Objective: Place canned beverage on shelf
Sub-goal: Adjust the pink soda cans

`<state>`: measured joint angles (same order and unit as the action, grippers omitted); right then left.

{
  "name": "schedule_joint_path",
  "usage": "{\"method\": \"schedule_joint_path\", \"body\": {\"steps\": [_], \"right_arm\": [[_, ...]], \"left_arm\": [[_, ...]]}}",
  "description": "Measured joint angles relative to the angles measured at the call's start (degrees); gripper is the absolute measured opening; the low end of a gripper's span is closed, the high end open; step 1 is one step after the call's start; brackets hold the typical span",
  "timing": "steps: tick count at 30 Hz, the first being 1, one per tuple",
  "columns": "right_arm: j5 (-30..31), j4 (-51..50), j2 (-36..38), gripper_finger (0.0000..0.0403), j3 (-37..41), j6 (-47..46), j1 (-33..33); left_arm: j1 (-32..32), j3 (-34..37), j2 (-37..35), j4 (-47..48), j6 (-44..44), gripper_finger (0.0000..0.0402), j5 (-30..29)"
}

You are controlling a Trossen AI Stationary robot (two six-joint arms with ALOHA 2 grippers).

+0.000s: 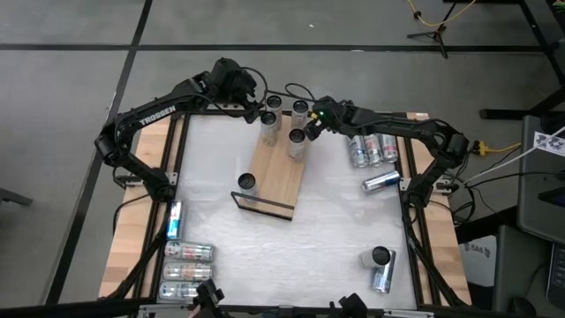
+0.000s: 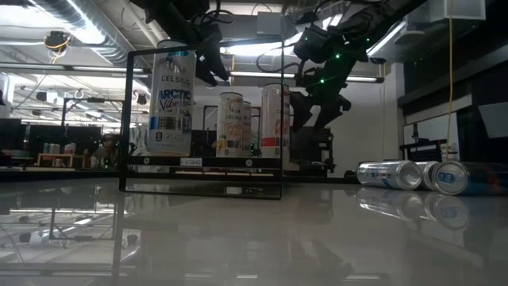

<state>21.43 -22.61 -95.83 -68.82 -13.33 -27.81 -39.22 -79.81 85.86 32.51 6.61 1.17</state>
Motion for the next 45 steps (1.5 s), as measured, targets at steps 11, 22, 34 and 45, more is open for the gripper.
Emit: {"method": "schedule_joint_path", "body": {"steps": [11,22,34,45], "right_arm": [[-1.40,-10.08,4.87,0.0353,0.00,21.36,0.11],[-10.56,-10.03,5.09,0.0353,0.00,46.46,0.06],[-15.20,-2.45,4.87,0.0353,0.00,55.97,0.04],[-16.52,0.49,4.85,0.0353,0.00,57.34,0.04]], "left_arm": [[0.00,0.00,0.00,0.00,-0.02,0.0306,0.00],[0.02,0.00,-0.02,0.01,-0.14,0.0306,0.00],[0.02,0.00,-0.02,0.00,-0.17,0.0306,0.00],[0.02,0.00,-0.04,0.00,-0.20,0.0306,0.01]]}}
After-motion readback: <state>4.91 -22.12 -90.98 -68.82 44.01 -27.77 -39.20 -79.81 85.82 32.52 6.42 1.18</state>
